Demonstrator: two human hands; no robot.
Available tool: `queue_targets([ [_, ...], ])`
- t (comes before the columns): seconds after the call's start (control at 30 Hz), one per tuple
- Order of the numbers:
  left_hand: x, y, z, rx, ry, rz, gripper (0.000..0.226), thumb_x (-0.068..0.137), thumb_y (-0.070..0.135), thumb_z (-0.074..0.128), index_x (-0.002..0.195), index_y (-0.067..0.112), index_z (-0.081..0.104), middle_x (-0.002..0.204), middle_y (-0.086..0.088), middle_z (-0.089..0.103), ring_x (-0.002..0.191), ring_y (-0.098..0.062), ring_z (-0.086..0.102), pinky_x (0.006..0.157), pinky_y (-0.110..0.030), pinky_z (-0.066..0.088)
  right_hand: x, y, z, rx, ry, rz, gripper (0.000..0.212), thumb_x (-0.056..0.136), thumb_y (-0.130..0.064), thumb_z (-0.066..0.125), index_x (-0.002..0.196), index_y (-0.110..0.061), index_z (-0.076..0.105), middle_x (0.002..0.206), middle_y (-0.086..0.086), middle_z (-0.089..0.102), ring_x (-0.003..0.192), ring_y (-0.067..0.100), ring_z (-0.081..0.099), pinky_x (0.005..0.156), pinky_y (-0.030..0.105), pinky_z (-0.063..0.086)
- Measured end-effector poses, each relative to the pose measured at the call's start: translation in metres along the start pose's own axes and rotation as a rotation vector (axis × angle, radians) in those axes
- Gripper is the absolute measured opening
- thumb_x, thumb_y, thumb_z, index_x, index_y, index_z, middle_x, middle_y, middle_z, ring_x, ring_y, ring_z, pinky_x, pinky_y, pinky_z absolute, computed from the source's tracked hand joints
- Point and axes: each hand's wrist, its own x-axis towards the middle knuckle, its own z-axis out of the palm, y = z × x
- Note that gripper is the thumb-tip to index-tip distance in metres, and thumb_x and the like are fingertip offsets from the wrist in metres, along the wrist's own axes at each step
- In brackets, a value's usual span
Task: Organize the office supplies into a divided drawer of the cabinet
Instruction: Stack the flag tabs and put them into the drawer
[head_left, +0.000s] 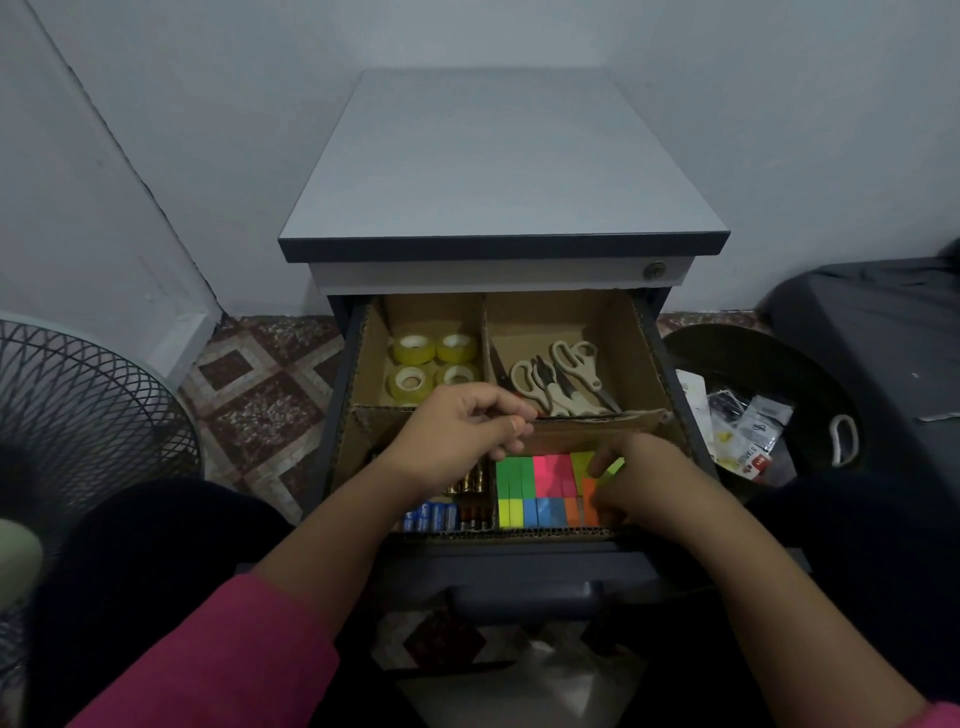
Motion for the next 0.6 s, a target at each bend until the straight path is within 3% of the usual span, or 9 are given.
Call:
queue_targets([
  [0.1,0.0009,-0.0011,-0.0004,-0.011,-0.002,-0.002,0.017,0.091,-0.001,0.057,0.094,0.012,0.068,0.091,-0.005,0.072,0.073,-0.006,0.066,0.063,-0.015,0.051,0.0002,0.0016,0.0027,-0.086,0.021,0.005,0.033,0.076,-0.011,0.073,0.102,-0.023,0.057,0.111,0.005,0.058,0.100,0.021,0.060,0.078,0.027,0.048],
  [0.2,0.0016,-0.0017,-0.0003,-0.008,-0.003,-0.004,0.017,0.091,-0.001,0.057,0.094,0.012,0.068,0.090,-0.004,0.072,0.074,-0.007,0.066,0.063,-0.015,0.051,-0.0002,0.0014,0.0034,-0.114,0.027,-0.005,0.034,0.076,-0.013,0.073,0.104,-0.020,0.056,0.116,0.004,0.055,0.106,0.020,0.055,0.078,0.025,0.044],
  [0.37,0.0011,-0.0011,0.0002,-0.015,-0.001,-0.001,0.016,0.091,-0.002,0.057,0.096,0.009,0.068,0.090,-0.006,0.071,0.074,-0.008,0.065,0.063,-0.015,0.051,0.0016,0.0000,0.0045,-0.160,0.034,-0.023,0.027,0.076,-0.014,0.074,0.096,-0.021,0.057,0.116,0.005,0.058,0.106,0.020,0.056,0.077,0.023,0.042],
  [0.6,0.0002,-0.0011,0.0002,-0.012,0.003,0.009,0.016,0.091,-0.002,0.057,0.096,0.007,0.068,0.090,-0.004,0.071,0.072,-0.005,0.066,0.063,-0.014,0.051,0.0030,-0.0017,0.0036,-0.213,0.036,-0.035,0.025,0.077,-0.015,0.075,0.100,-0.013,0.067,0.108,0.005,0.063,0.102,0.019,0.059,0.081,0.026,0.048],
])
